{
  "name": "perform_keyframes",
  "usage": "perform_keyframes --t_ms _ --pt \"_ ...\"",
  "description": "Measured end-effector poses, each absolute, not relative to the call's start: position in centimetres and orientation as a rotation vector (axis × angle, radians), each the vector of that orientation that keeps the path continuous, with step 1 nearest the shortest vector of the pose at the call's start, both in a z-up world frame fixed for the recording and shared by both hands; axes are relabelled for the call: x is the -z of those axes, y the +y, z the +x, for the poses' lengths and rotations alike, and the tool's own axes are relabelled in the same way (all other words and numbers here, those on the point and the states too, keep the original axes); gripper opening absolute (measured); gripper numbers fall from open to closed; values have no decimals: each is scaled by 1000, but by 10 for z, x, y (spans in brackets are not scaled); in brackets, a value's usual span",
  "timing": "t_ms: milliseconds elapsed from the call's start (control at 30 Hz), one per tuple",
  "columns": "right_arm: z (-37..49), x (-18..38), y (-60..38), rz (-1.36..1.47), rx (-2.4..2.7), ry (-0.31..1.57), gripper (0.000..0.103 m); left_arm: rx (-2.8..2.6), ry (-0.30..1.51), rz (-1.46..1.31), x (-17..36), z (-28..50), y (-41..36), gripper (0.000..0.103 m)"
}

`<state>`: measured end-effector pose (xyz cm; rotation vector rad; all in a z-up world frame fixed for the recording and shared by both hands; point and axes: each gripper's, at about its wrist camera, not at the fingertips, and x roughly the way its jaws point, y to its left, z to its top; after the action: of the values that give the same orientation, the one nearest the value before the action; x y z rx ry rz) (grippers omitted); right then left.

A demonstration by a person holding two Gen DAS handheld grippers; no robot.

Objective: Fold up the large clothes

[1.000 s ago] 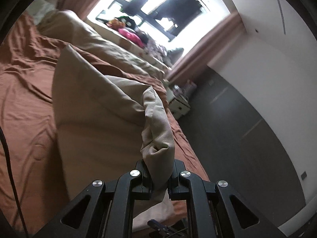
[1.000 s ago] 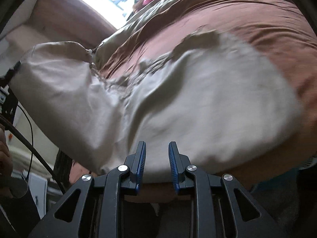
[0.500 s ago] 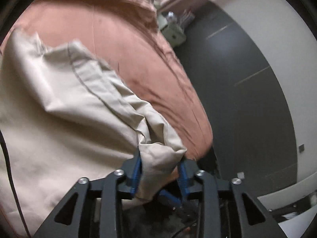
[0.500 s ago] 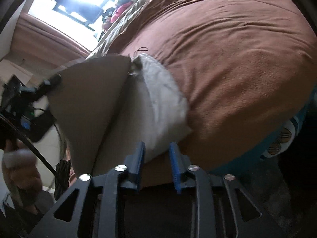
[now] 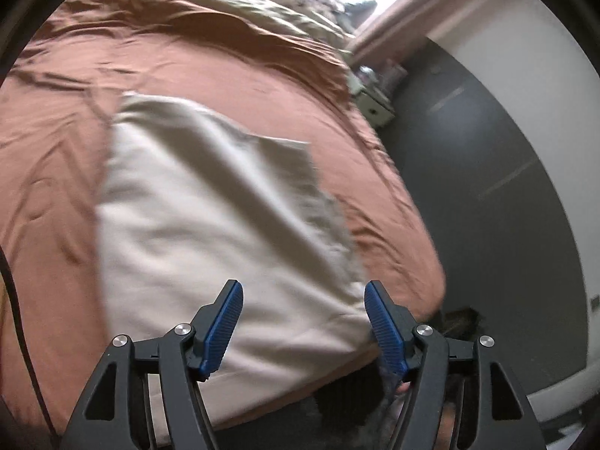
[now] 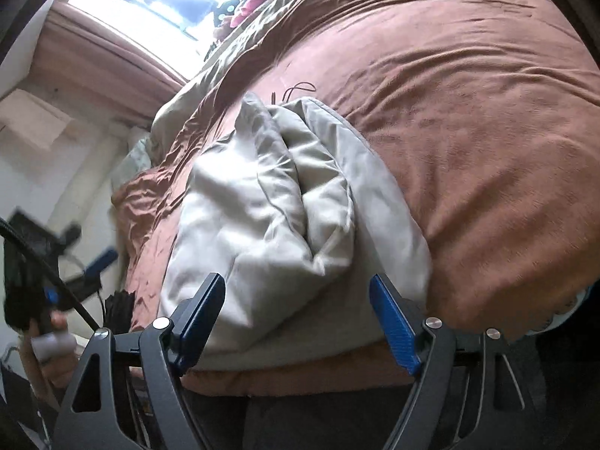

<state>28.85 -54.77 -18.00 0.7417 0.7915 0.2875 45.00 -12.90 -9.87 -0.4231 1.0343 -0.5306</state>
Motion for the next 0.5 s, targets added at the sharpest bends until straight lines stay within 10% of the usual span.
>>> perform_keyframes --t_ms 167,333,500 --pt "311 170 -536 698 -269 802 76 399 1053 -401 126 441 -85 69" --pt "313 161 -524 623 -265 803 12 337 1127 -409 169 437 -69 69" --pt "297 143 -529 579 -272 719 7 324 1186 -402 200 429 -73 69"
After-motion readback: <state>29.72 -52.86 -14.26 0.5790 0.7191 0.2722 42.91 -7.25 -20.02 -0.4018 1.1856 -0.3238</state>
